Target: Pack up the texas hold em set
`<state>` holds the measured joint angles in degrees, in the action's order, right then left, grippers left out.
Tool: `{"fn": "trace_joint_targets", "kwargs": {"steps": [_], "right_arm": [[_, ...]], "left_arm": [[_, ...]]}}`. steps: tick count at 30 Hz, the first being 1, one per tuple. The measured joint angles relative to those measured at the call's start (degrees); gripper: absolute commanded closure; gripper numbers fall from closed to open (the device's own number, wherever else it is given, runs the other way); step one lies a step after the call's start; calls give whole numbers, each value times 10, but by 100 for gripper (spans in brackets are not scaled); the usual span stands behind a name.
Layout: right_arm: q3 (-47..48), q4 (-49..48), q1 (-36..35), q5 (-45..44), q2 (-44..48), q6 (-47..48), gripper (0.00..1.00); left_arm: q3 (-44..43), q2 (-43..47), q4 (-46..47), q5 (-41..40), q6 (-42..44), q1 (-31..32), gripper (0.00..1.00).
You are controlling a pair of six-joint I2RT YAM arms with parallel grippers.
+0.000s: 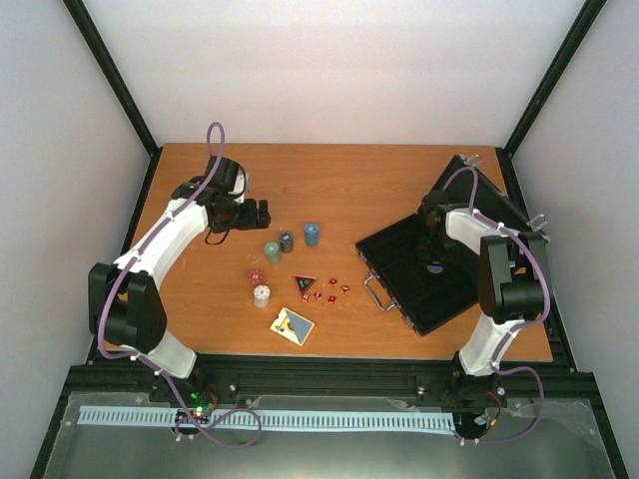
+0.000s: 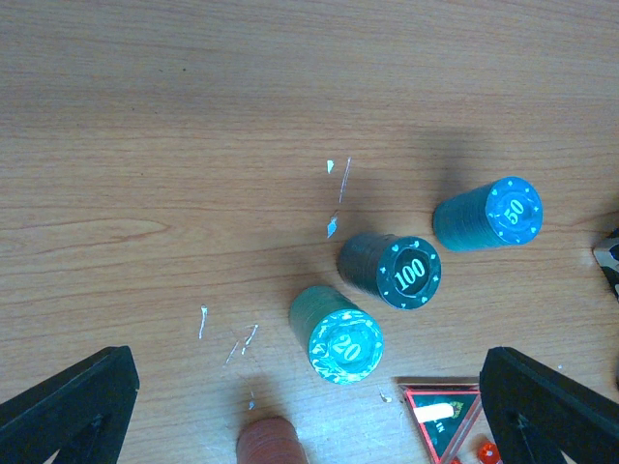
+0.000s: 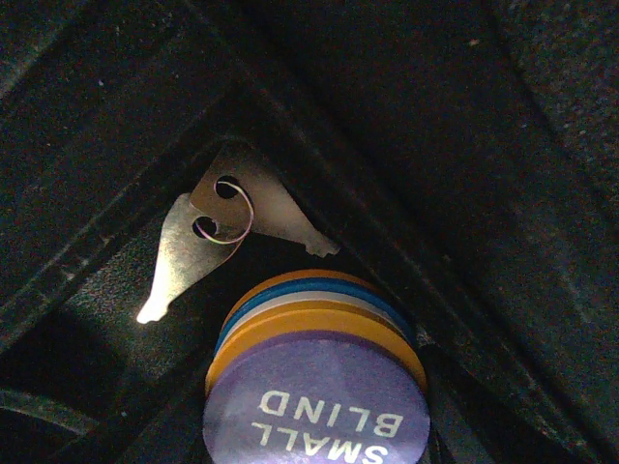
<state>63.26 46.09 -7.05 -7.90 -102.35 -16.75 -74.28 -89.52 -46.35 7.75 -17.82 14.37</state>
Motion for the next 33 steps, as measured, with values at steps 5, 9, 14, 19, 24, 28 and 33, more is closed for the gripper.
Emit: {"fn": "trace_joint_targets", "kwargs": {"steps": [5,9,14,19,24,28,33], "right_arm": [[-5,-9,1,4,4,-1,77],[-22,-32,3,10,17,-3,77],[-38,-59,3,21,27,-14,75],[-65,-91,6,34,44,-35,74],[-66,-93,6,33,45,-44,65],[-66,-92,6,32,45,-52,49],[-66,-89,6,26,45,-59,38]], "left_arm": [[0,0,0,0,0,0,0],[0,0,0,-1,0,0,0],[0,-3,0,0,0,0,0],[0,-6,0,0,0,0,0],[0,-7,0,0,0,0,0],[0,-9,0,0,0,0,0],[0,-13,0,0,0,0,0]]}}
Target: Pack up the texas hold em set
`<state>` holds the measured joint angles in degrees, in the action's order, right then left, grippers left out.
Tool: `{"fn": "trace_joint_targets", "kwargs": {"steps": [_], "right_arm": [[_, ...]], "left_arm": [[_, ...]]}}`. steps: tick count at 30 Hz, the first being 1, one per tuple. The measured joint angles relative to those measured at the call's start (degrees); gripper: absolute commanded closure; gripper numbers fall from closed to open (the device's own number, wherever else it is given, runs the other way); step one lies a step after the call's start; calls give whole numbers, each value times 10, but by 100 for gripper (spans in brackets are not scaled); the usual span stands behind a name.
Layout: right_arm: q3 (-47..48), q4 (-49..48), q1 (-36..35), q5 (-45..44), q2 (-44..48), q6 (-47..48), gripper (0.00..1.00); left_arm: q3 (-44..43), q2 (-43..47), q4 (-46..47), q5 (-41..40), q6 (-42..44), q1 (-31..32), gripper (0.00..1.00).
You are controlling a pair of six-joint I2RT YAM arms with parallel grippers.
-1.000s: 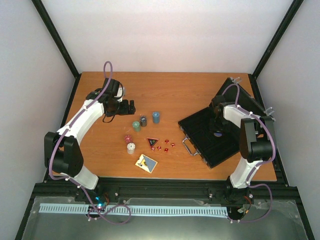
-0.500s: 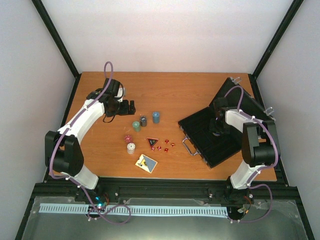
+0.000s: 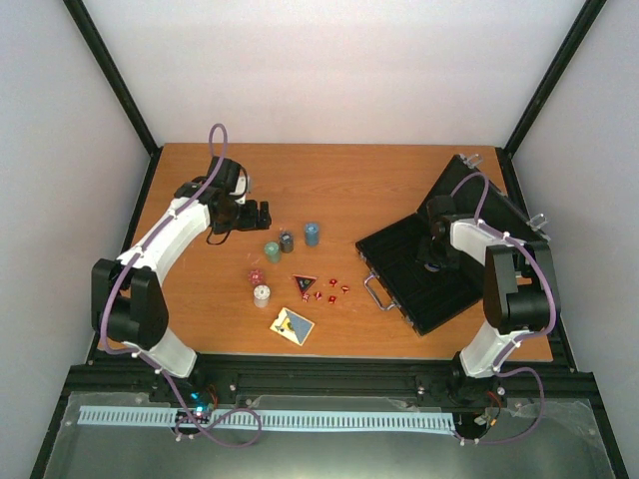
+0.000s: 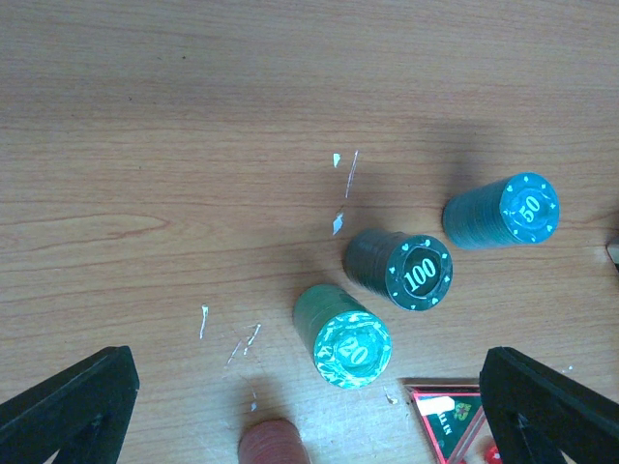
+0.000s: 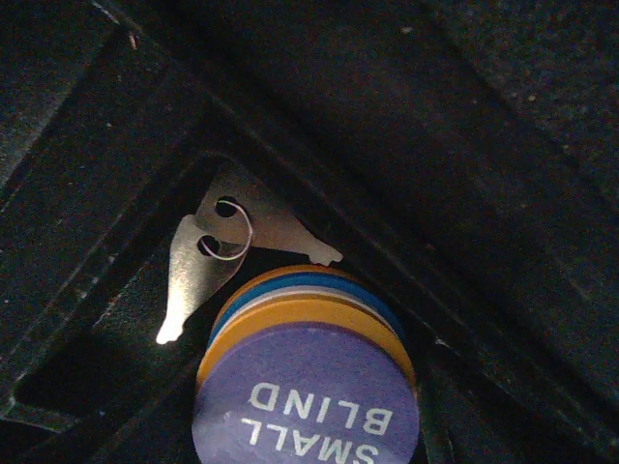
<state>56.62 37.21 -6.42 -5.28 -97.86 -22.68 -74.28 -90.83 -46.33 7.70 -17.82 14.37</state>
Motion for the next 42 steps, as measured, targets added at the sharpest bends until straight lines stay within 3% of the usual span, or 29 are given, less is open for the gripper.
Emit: {"fn": "trace_joint_targets", "kwargs": {"steps": [13,34,42], "right_arm": [[1,11,-1,-4,5,-9,30],[1,43,-1,-43,12,12,31],[1,38,-5,0,38,44,28]], "left_arm": [[0,-1,0,0,0,0,0],[0,-6,0,2,0,0,0],[0,-7,0,0,0,0,0]]}}
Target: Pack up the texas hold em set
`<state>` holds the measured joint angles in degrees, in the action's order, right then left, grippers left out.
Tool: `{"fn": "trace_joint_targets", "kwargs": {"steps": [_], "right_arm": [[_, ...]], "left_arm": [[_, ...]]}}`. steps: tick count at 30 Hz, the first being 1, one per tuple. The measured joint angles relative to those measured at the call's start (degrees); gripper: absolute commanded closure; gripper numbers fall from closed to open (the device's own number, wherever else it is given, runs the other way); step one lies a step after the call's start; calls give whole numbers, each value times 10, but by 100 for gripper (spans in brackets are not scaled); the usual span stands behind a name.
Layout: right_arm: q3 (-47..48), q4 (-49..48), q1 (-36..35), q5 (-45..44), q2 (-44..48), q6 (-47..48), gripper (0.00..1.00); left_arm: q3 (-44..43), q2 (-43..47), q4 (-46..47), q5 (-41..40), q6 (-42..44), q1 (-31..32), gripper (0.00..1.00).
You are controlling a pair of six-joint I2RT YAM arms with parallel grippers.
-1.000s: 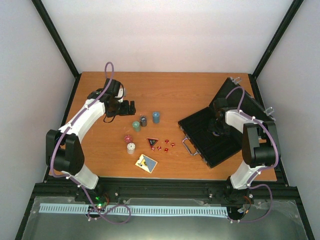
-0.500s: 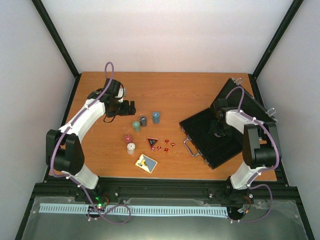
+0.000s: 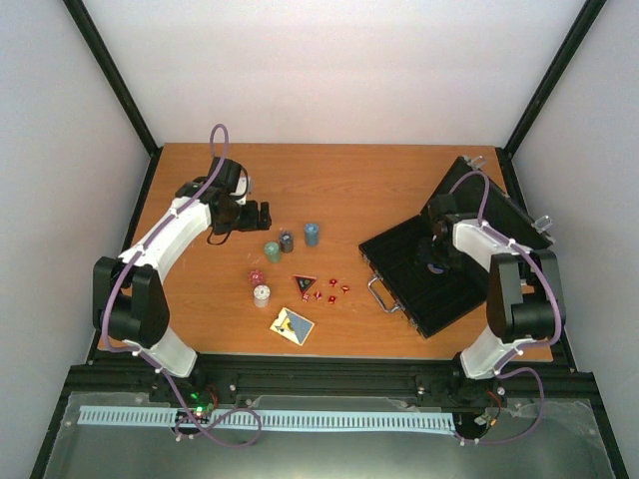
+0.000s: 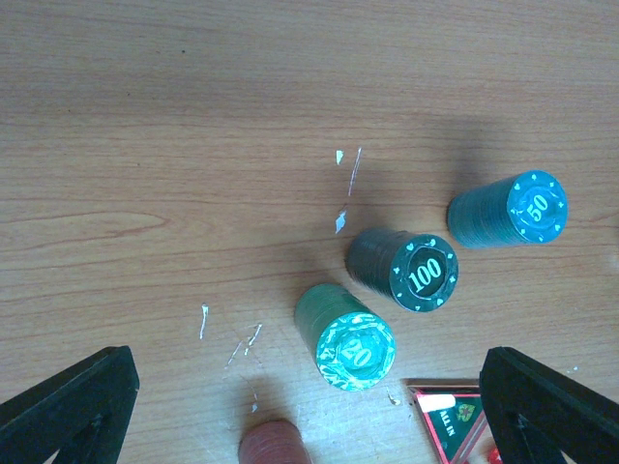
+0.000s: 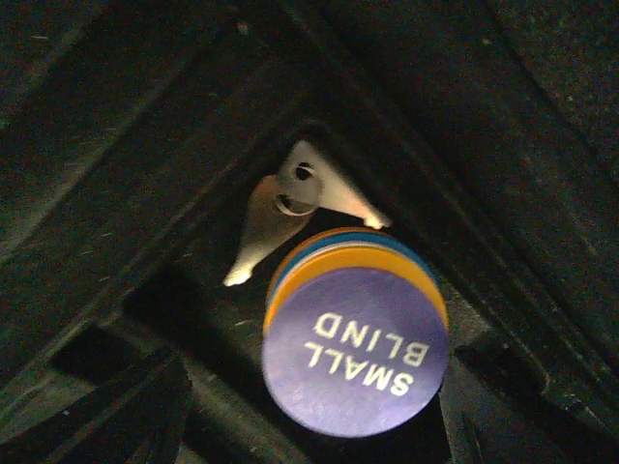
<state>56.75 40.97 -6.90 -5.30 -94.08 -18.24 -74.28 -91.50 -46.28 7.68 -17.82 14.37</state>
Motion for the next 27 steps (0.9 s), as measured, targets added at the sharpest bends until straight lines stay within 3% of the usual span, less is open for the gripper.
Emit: {"fn": "trace_joint_targets", "kwargs": {"steps": [11,27], "right_arm": [[38,6,-7,38,22,48,27],[95,-15,-8,73,-74,63,28]], "left_arm": [[0,-17,3,-2,0,0,0],[0,-31,5,-7,0,0,0]]}}
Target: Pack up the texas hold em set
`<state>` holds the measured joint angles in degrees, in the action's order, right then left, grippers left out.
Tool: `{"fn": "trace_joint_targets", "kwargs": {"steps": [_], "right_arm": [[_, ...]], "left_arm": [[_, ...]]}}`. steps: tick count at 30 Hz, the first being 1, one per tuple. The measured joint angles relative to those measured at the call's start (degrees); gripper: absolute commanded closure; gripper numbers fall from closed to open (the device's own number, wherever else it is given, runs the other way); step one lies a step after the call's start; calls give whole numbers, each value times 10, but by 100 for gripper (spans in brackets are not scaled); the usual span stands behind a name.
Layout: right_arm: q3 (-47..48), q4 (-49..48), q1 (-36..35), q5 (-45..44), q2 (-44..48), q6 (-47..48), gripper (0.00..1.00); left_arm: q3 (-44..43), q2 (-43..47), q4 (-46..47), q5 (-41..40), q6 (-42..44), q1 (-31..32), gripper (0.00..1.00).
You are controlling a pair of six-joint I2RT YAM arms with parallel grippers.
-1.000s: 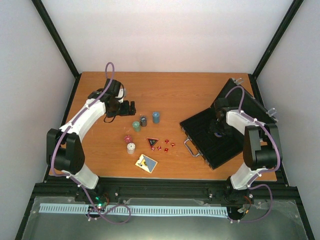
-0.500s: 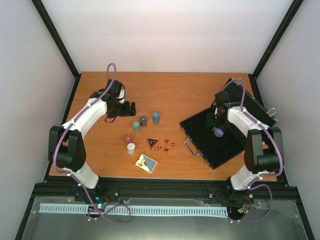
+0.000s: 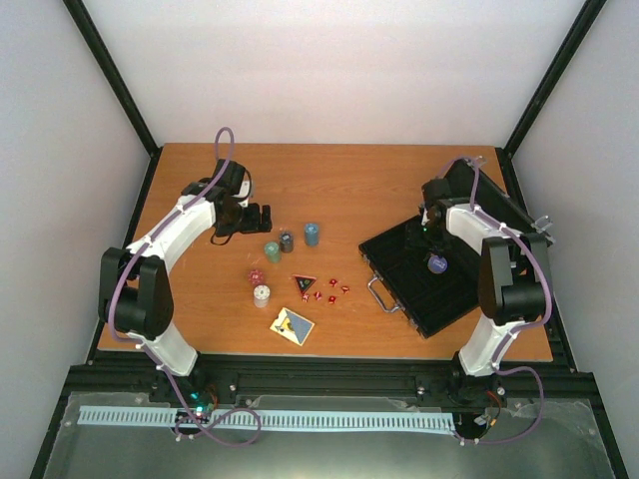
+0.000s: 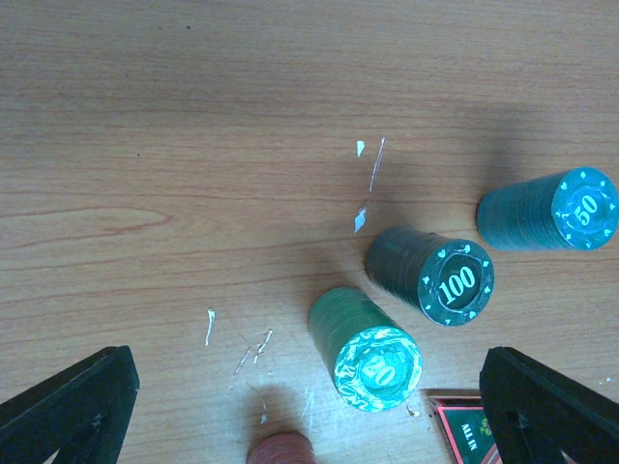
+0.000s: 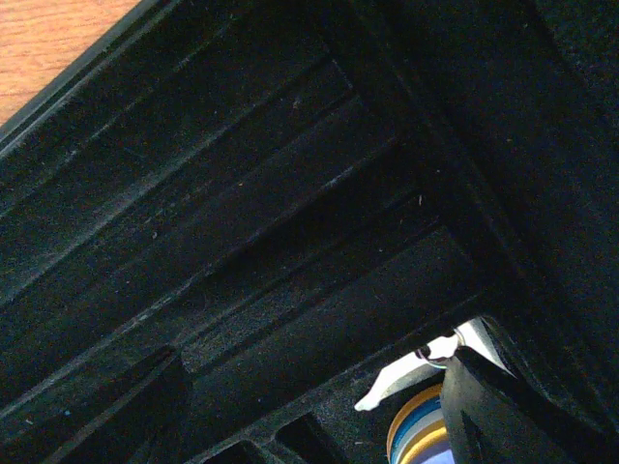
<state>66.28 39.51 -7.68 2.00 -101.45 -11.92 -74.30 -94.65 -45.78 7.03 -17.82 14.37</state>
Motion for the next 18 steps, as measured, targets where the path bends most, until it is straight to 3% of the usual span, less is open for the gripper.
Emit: {"fn": "trace_joint_targets", "kwargs": {"steps": [18], "right_arm": [[-38,-17,-4,-7,3,2,30]], "left_arm": [[-1,0,0,-4,0,0,0]]}}
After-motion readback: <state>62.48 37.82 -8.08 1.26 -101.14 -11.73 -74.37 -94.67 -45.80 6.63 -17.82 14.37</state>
